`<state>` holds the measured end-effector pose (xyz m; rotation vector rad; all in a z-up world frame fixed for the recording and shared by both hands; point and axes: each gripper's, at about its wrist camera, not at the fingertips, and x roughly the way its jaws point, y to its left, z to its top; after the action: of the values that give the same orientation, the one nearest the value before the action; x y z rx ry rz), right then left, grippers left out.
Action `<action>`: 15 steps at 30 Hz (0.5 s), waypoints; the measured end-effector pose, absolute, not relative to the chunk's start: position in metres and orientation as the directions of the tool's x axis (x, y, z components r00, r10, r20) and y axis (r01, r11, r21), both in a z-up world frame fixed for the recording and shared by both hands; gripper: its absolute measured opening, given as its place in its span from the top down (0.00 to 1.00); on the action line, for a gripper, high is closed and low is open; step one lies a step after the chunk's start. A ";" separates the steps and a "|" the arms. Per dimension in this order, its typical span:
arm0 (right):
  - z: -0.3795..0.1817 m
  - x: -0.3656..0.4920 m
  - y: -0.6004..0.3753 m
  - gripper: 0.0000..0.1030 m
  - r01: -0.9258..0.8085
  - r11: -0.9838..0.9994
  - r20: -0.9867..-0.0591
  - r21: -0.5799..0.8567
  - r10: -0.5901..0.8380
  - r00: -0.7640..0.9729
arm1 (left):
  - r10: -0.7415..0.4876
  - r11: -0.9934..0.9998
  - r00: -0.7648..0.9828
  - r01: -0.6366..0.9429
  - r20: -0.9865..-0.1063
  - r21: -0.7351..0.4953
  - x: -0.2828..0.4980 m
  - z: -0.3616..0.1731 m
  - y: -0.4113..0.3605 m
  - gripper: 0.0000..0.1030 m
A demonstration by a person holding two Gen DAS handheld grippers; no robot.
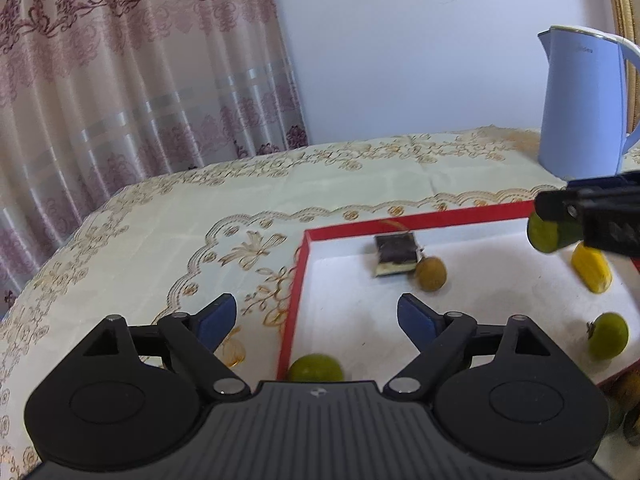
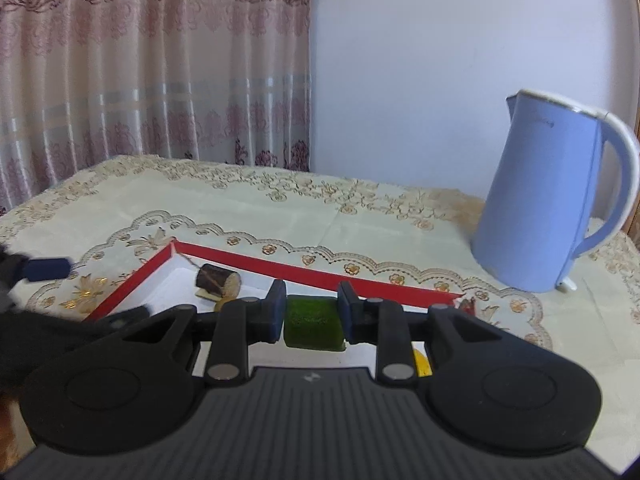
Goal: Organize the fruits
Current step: 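Lower the green cucumber piece into the tray and open the right tool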
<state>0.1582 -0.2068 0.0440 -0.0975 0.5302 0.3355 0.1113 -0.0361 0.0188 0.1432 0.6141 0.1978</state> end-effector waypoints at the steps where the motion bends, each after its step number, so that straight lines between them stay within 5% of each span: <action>1: 0.042 0.163 -0.206 0.74 -0.333 0.943 -0.519 -0.007 0.281 0.807 | 0.230 0.970 0.796 -0.146 -0.559 0.192 0.110 0.018 -0.034 0.14; 15: 0.018 0.205 -0.199 0.74 -0.267 0.964 -0.597 -0.010 0.208 0.775 | 0.264 0.964 0.772 -0.192 -0.579 0.183 0.106 0.012 -0.014 0.14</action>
<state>0.2049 -0.1993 0.0182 -0.0960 0.6343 0.2577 0.1063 -0.0136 0.0121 0.1161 0.6437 0.2479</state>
